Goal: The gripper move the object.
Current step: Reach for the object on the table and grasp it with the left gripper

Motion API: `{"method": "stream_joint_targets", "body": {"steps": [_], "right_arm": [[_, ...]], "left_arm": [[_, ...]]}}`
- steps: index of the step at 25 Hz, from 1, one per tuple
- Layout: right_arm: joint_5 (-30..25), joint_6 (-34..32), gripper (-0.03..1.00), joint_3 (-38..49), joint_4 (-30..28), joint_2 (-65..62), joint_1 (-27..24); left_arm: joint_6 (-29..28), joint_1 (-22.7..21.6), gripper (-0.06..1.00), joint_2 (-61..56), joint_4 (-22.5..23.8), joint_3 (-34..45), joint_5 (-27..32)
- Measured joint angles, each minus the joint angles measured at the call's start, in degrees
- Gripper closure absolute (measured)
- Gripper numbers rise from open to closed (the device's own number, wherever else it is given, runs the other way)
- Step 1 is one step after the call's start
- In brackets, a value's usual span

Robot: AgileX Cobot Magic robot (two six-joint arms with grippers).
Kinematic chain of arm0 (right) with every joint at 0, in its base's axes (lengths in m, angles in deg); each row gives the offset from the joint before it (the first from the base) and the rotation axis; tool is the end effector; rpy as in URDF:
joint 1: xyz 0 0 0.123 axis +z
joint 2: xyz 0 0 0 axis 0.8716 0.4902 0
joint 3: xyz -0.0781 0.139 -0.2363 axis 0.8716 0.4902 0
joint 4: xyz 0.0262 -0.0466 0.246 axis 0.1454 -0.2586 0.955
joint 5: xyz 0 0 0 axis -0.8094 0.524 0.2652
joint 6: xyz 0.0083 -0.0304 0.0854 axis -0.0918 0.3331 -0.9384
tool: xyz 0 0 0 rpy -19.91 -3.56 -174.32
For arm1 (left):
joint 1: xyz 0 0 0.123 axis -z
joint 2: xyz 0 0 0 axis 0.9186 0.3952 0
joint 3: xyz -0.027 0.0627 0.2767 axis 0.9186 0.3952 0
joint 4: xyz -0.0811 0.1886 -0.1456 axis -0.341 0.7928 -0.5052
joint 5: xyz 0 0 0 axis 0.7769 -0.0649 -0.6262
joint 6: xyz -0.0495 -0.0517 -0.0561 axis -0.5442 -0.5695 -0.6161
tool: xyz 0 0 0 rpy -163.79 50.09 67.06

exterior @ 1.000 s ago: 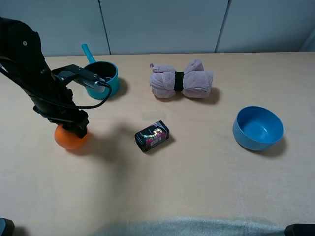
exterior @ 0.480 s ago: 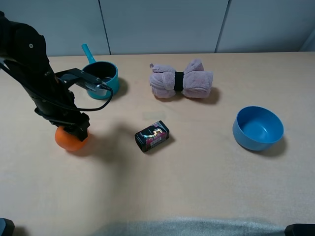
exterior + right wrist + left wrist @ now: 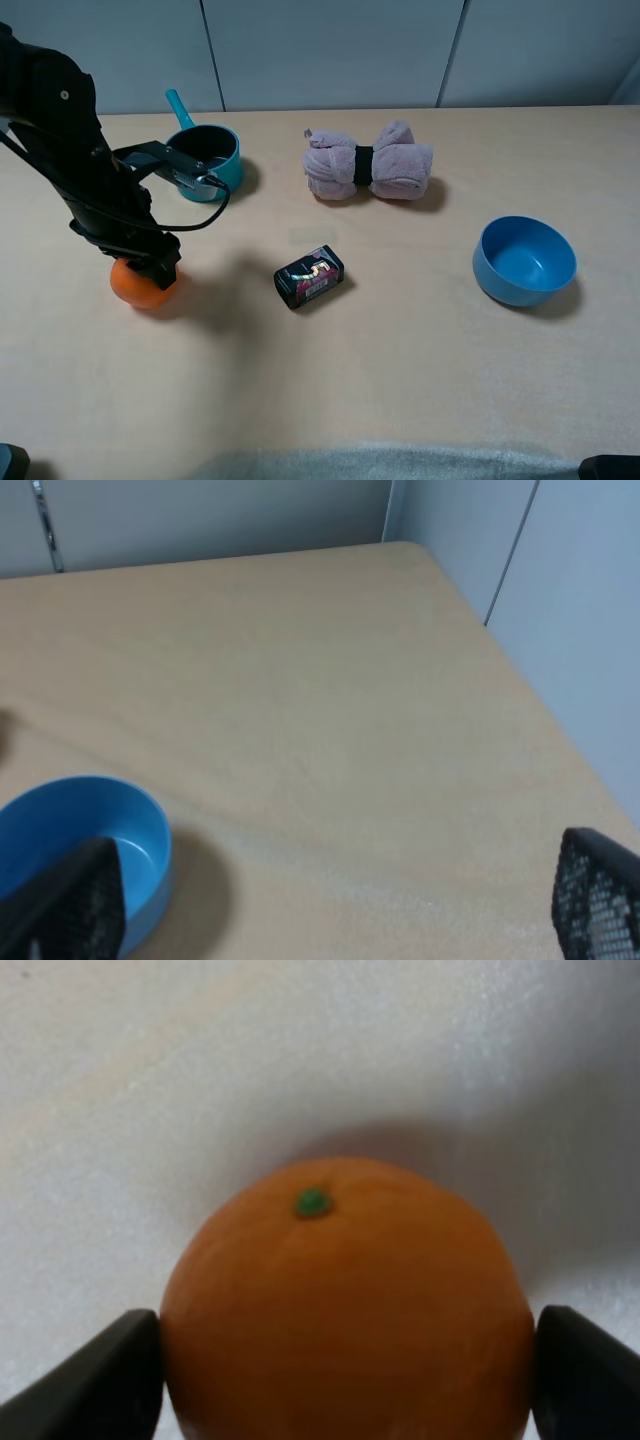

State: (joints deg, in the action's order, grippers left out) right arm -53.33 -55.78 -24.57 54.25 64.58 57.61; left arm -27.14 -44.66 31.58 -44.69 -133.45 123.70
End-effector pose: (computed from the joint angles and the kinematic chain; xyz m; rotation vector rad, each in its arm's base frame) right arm -0.0021 -0.0121 0.2805 0.1534 2.0114 -0.1615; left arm 0.2609 -0.1038 0.1331 0.9349 2.8895 0.0175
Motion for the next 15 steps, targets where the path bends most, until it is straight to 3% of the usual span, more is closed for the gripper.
{"method": "stream_joint_targets", "body": {"steps": [15], "right_arm": [[0.00, 0.00, 0.32, 0.00, 0.00, 0.00, 0.00]], "left_arm": [[-0.20, 0.07, 0.14, 0.19, 0.05, 0.00, -1.15]]}}
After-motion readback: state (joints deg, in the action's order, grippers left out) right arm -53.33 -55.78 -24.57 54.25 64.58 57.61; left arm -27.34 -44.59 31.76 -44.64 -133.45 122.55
